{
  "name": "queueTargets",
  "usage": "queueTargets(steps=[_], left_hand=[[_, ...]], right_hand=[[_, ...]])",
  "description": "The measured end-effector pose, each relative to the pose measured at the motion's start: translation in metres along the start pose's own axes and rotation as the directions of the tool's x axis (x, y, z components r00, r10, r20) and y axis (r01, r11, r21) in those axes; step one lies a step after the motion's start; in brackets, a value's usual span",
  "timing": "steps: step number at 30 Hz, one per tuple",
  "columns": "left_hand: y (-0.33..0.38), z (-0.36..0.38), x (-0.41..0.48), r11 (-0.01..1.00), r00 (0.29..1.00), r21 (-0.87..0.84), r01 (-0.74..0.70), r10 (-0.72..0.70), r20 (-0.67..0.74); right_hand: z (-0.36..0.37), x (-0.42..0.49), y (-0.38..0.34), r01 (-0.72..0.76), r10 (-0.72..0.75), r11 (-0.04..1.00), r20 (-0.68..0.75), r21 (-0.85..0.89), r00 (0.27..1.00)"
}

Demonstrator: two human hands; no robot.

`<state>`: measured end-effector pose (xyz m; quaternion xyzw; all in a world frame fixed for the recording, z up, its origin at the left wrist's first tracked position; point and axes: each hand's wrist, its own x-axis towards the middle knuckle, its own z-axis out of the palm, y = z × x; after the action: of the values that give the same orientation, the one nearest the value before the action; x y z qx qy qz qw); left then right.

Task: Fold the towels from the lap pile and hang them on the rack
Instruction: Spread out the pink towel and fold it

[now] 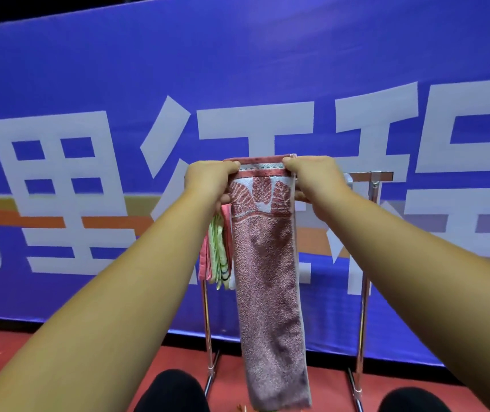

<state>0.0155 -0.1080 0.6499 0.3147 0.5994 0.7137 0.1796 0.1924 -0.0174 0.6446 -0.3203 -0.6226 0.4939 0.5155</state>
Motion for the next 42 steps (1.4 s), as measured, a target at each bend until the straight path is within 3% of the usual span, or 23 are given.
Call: queueTargets(steps=[7,14,18,26,30,37,42], left_hand=[[0.001,0.026,-0.023,0.997,0.997,-0.01,-0.08,0.08,0.023],[0.0,0.04,-0.034,0.981,0.983,0.094,-0.168,0.16,0.089],[0.001,0.041,-0.04,0.92,0.955,0.261,-0.291,0.262,0.141],[-0.004,0.038,-0.035,0.887,0.919,0.24,-0.395,0.386,0.087],[-0.004,0.035,-0.036,0.861,0.91,0.31,-0.404,0.413,0.037],[-0.01,0.032,-0.041,0.863,0.915,0.312,-0.397,0.397,0.064],[-0.012,0.023,-0.039,0.92,0.941,0.198,-0.338,0.327,0.087]], right_hand=[[0.016,-0.012,0.004,0.121,-0.117,0.992,0.082,-0.047,0.99],[0.017,-0.019,0.003,0.265,-0.233,0.94,0.161,-0.216,0.959],[0.016,-0.02,0.007,0.296,-0.259,0.932,0.185,-0.209,0.948],[0.02,-0.023,0.006,0.19,-0.188,0.982,0.238,0.016,0.953],[0.017,-0.024,0.007,0.122,-0.149,0.985,0.248,0.12,0.957],[0.019,-0.019,0.013,-0.005,-0.037,0.974,0.18,0.226,0.983],[0.016,-0.016,0.014,-0.066,0.017,0.946,0.154,0.317,0.988]])
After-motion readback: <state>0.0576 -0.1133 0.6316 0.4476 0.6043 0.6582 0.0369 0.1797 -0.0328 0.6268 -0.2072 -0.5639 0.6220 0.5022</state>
